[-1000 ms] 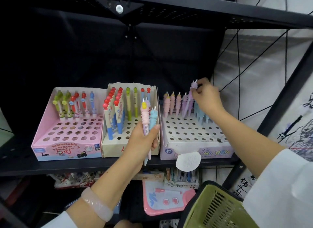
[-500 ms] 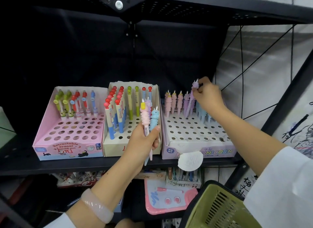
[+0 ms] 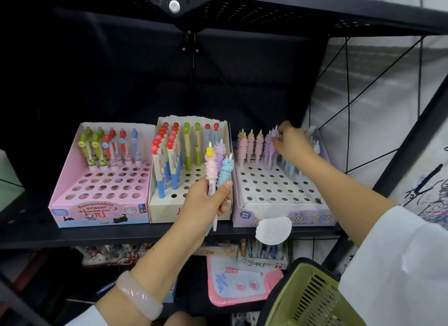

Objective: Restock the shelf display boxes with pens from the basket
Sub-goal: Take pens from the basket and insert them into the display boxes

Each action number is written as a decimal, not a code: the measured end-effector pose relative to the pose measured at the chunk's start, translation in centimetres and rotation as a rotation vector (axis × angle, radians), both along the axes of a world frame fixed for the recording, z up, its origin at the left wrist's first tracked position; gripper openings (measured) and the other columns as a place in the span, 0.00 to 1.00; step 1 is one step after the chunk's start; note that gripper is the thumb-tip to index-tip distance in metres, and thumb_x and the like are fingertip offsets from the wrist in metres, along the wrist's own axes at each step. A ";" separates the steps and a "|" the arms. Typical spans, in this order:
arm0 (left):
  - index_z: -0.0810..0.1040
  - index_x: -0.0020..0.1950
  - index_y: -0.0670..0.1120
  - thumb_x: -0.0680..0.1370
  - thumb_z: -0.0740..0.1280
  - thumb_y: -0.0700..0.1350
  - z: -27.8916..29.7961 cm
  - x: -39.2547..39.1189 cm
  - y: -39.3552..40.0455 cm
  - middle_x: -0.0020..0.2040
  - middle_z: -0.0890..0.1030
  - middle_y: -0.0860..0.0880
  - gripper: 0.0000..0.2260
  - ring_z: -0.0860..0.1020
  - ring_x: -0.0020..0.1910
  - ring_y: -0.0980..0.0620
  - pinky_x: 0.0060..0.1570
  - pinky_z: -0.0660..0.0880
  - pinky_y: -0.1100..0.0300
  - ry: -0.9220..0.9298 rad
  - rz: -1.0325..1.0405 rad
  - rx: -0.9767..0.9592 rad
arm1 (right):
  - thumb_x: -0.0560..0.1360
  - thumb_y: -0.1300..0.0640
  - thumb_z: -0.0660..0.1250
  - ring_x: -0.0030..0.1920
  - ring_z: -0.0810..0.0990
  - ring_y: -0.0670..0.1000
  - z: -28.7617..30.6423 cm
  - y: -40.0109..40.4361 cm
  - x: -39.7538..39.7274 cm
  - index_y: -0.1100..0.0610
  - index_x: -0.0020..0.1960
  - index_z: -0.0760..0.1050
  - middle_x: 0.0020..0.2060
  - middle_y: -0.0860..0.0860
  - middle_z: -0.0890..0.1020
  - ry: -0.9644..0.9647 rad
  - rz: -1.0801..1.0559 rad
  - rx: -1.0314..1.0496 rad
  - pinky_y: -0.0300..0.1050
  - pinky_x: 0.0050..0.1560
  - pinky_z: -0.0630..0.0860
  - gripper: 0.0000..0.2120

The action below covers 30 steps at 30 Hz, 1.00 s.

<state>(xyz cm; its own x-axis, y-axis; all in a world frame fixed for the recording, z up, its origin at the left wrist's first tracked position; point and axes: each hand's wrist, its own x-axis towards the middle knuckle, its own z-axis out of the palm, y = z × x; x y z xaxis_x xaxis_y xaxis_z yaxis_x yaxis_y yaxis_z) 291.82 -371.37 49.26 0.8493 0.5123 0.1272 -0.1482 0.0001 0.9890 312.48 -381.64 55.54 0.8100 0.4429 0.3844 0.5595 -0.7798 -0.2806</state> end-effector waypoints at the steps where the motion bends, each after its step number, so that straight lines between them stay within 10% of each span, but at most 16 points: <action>1: 0.74 0.41 0.45 0.79 0.63 0.42 0.1 -0.1 0.0 0.25 0.75 0.56 0.07 0.69 0.23 0.59 0.26 0.68 0.68 -0.001 -0.001 0.007 | 0.79 0.57 0.58 0.45 0.78 0.62 0.0 0.1 0.0 0.65 0.61 0.66 0.45 0.64 0.79 0.007 -0.002 -0.036 0.47 0.39 0.70 0.15; 7: 0.73 0.40 0.44 0.79 0.62 0.42 0.3 -0.5 0.3 0.26 0.76 0.56 0.08 0.69 0.23 0.59 0.26 0.68 0.68 -0.021 0.010 0.002 | 0.78 0.62 0.58 0.48 0.78 0.61 -0.6 0.3 -1.0 0.66 0.57 0.69 0.49 0.64 0.79 -0.013 -0.013 -0.270 0.46 0.39 0.68 0.11; 11: 0.73 0.39 0.44 0.79 0.62 0.42 0.3 -0.5 0.3 0.25 0.76 0.56 0.09 0.69 0.23 0.59 0.26 0.68 0.68 -0.026 -0.001 0.010 | 0.78 0.57 0.60 0.43 0.79 0.58 -0.1 0.7 -3.3 0.62 0.57 0.71 0.44 0.58 0.80 -0.073 0.039 0.046 0.43 0.38 0.68 0.11; 18: 0.74 0.37 0.43 0.79 0.63 0.42 0.2 -0.2 -0.3 0.24 0.75 0.54 0.10 0.69 0.22 0.58 0.25 0.68 0.68 -0.002 -0.022 0.001 | 0.77 0.50 0.64 0.36 0.80 0.43 0.5 3.0 -9.4 0.59 0.44 0.77 0.37 0.49 0.81 0.829 0.541 0.355 0.36 0.41 0.79 0.13; 26: 0.76 0.45 0.46 0.80 0.60 0.42 0.2 -0.4 0.0 0.28 0.75 0.54 0.07 0.67 0.23 0.57 0.24 0.65 0.68 0.010 -0.011 -0.049 | 0.79 0.57 0.60 0.39 0.81 0.49 3.3 2.0 -6.5 0.58 0.44 0.76 0.40 0.53 0.82 0.589 0.363 0.895 0.41 0.45 0.80 0.09; 30: 0.75 0.48 0.47 0.81 0.58 0.43 0.2 -0.3 0.1 0.28 0.77 0.55 0.06 0.68 0.22 0.58 0.23 0.65 0.68 0.016 0.000 -0.037 | 0.78 0.57 0.62 0.35 0.80 0.49 4.0 0.0 -3.4 0.58 0.50 0.70 0.38 0.53 0.81 0.245 0.192 0.831 0.40 0.35 0.78 0.04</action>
